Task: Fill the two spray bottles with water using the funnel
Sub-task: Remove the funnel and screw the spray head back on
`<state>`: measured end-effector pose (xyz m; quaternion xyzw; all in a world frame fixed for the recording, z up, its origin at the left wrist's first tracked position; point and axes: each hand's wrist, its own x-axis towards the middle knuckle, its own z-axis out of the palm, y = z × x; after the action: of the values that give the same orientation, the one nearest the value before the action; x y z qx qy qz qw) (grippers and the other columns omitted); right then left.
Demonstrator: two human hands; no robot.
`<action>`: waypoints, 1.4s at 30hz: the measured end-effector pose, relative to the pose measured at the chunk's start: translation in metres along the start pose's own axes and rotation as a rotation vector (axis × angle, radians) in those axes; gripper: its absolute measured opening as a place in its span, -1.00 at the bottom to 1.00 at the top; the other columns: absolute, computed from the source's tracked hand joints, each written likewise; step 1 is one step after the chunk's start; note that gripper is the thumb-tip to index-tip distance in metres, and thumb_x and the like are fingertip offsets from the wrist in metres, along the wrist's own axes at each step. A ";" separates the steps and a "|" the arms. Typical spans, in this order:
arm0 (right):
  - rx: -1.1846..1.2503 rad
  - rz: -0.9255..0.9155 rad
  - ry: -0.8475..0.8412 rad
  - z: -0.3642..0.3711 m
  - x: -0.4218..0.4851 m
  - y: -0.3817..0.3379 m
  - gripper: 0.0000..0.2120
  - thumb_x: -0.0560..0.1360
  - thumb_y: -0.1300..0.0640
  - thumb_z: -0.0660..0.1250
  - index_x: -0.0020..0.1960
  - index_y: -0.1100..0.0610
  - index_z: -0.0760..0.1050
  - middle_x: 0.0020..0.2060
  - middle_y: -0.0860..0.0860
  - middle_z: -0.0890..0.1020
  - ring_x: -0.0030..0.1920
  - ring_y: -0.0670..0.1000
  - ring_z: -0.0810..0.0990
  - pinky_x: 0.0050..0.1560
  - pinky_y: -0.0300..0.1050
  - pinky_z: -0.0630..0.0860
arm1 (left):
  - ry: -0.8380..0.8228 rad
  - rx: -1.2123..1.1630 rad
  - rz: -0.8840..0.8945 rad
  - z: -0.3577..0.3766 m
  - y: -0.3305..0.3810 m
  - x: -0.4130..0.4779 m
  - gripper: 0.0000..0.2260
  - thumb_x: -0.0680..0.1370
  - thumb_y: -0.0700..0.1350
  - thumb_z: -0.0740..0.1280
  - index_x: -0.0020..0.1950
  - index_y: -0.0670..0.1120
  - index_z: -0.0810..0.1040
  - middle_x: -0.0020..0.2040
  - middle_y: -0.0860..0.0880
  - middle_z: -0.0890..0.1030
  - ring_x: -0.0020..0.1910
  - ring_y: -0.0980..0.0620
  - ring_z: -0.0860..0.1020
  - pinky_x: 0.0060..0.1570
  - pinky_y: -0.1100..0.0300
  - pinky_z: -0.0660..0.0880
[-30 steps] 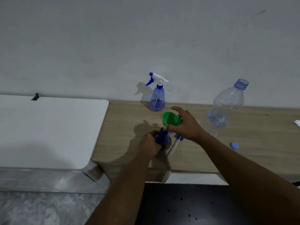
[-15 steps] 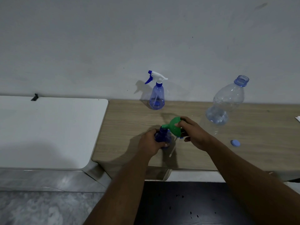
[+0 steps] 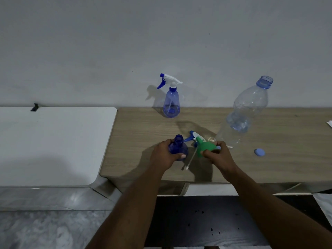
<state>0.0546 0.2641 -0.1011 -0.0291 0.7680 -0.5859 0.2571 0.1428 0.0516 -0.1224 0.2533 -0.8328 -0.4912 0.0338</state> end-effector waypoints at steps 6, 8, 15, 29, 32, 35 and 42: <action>-0.202 -0.059 0.104 0.012 -0.011 0.027 -0.39 0.32 0.01 0.61 0.20 0.02 0.32 0.11 0.04 0.54 0.05 0.06 0.59 0.04 0.05 0.62 | 0.002 0.004 -0.006 -0.001 0.003 -0.002 -0.44 0.25 0.10 0.64 0.19 0.06 0.57 0.07 0.07 0.65 0.03 0.02 0.60 0.07 0.08 0.54; -0.261 -0.090 0.143 0.015 -0.011 0.030 -0.37 0.31 -0.01 0.62 0.21 0.04 0.33 0.10 0.03 0.53 0.04 0.05 0.57 -0.01 -0.03 0.57 | 0.005 0.012 -0.003 -0.001 0.002 -0.002 -0.44 0.24 0.12 0.64 0.19 0.08 0.57 0.07 0.08 0.65 0.03 0.02 0.61 0.09 0.04 0.56; -0.548 -0.146 0.183 0.016 0.001 0.040 -0.31 0.26 0.00 0.63 0.27 0.12 0.40 0.16 0.08 0.50 0.20 0.11 0.48 0.12 -0.03 0.46 | 0.004 0.035 -0.004 -0.001 0.003 -0.003 -0.40 0.24 0.14 0.64 0.22 0.07 0.57 0.10 0.08 0.65 0.05 0.02 0.60 0.12 0.00 0.56; -0.932 -0.234 0.230 0.040 0.041 -0.014 -0.70 0.59 -0.03 0.25 0.18 0.17 0.42 0.07 0.17 0.62 0.08 0.20 0.57 -0.01 0.03 0.51 | -0.013 0.045 0.011 -0.011 0.001 -0.001 -0.39 0.28 0.14 0.62 0.29 0.07 0.55 0.11 0.09 0.63 0.06 0.04 0.60 0.10 0.07 0.55; -1.019 -0.068 0.116 0.043 0.054 -0.021 -0.70 0.58 -0.03 0.19 0.20 0.15 0.34 0.07 0.15 0.62 0.07 0.21 0.61 -0.01 0.05 0.51 | -0.014 0.053 0.021 -0.017 0.000 -0.002 -0.44 0.36 0.08 0.60 0.31 0.04 0.54 0.04 0.12 0.56 0.01 0.09 0.55 0.04 0.17 0.47; -0.961 -0.027 0.111 0.047 0.060 -0.020 -0.69 0.59 -0.02 0.20 0.23 0.15 0.33 0.07 0.15 0.61 0.06 0.20 0.61 -0.03 0.04 0.51 | -0.005 0.049 0.023 -0.020 -0.003 -0.002 -0.49 0.38 0.09 0.58 0.29 0.06 0.56 0.00 0.13 0.58 0.01 0.06 0.59 0.02 0.19 0.47; -0.815 0.083 0.144 0.053 0.068 -0.025 -0.56 0.52 0.00 0.33 0.29 0.20 0.34 0.11 0.16 0.58 0.12 0.24 0.60 0.10 0.16 0.57 | -0.006 0.053 0.009 -0.021 -0.005 -0.003 -0.38 0.34 0.11 0.60 0.35 0.04 0.51 0.11 0.10 0.56 0.04 0.09 0.53 0.05 0.16 0.47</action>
<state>0.0124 0.1861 -0.1121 -0.0564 0.9535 -0.2237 0.1938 0.1535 0.0341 -0.1150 0.2487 -0.8468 -0.4695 0.0266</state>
